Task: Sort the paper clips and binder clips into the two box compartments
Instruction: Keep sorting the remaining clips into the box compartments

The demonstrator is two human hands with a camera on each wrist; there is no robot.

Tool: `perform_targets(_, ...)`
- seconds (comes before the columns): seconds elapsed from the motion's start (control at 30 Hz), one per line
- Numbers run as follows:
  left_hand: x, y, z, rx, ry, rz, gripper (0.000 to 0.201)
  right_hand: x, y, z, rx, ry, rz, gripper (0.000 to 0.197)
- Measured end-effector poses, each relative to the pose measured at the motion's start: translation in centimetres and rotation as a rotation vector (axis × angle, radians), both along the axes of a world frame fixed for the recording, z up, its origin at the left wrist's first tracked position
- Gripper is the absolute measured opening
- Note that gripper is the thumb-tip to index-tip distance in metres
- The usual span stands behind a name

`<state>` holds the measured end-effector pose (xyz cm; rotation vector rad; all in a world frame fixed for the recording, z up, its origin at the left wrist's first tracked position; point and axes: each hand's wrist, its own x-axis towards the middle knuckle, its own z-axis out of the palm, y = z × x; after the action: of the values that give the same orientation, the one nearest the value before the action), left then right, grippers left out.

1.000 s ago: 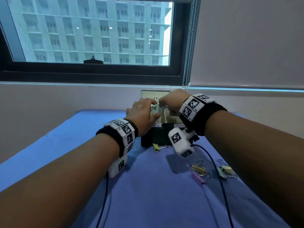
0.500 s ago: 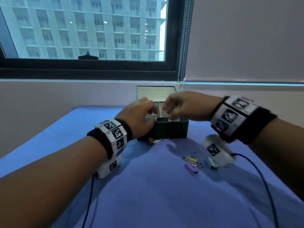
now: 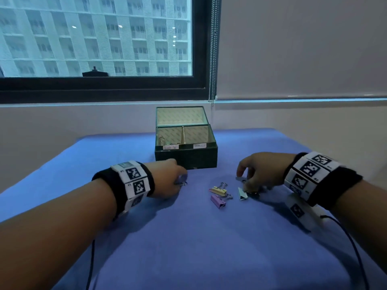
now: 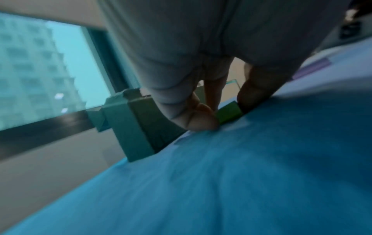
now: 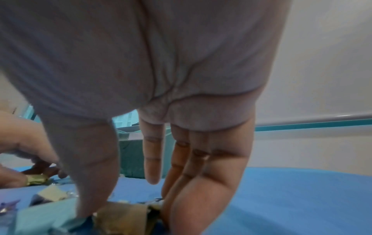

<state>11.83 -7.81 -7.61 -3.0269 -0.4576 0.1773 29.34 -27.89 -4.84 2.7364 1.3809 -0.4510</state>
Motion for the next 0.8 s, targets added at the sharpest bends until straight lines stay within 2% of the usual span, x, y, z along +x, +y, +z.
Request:
perform_targets(0.1, 0.0, -1.5, -0.6, 0.003, -0.002, -0.037, 0.019, -0.3, 0.3, -0.2, -0.012, -0.056, 0.029, 0.043)
perform_targets(0.23, 0.3, -1.6, 0.5, 0.057, -0.035, -0.073, 0.022, -0.2, 0.5, -0.1, 0.062, -0.084, 0.037, 0.042)
perform_targets(0.33, 1.0, -2.0, 1.5, -0.046, -0.067, -0.051, 0.018, -0.4, 0.6, -0.5, 0.055, -0.03, 0.093, 0.042)
perform_targets(0.47, 2.5, -3.8, 2.1, -0.165, -0.06, -0.138, 0.043, -0.4, 1.3, -1.1, 0.088, -0.042, 0.146, 0.024)
perform_targets(0.57, 3.5, -5.2, 2.1, -0.069, 0.008, -0.249, 0.053, -0.3, 1.6, -1.3, 0.166, -0.118, 0.136, 0.013)
perform_targets(0.63, 4.1, -5.5, 2.0, 0.006, 0.036, -0.28, 0.048, -0.2, 1.5, -1.3, 0.231, -0.162, 0.122, 0.008)
perform_targets(0.8, 4.6, -4.9, 2.1, 0.008, -0.023, -0.277, 0.025, -0.2, 1.4, -1.1, 0.296, -0.149, 0.141, 0.007)
